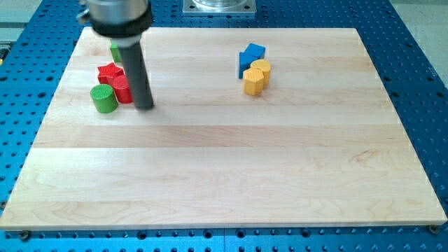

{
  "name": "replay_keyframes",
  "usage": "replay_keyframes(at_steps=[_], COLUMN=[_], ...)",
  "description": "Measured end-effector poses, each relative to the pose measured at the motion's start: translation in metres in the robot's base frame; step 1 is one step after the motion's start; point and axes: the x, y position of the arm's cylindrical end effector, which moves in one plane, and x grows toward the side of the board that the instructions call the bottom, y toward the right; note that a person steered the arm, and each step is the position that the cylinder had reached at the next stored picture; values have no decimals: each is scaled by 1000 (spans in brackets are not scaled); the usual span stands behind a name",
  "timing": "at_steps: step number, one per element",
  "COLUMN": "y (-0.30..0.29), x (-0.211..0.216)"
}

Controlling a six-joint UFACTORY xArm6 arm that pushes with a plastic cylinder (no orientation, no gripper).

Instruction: Place the circles at the right side of the red star

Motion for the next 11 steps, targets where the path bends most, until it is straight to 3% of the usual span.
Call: replay_keyframes(at_steps=[1, 2, 3, 6, 7, 8, 9, 11], y=[-94, -80, -64, -27, -29, 24, 41, 6], x=[10, -8, 13, -55, -48, -47, -58, -112])
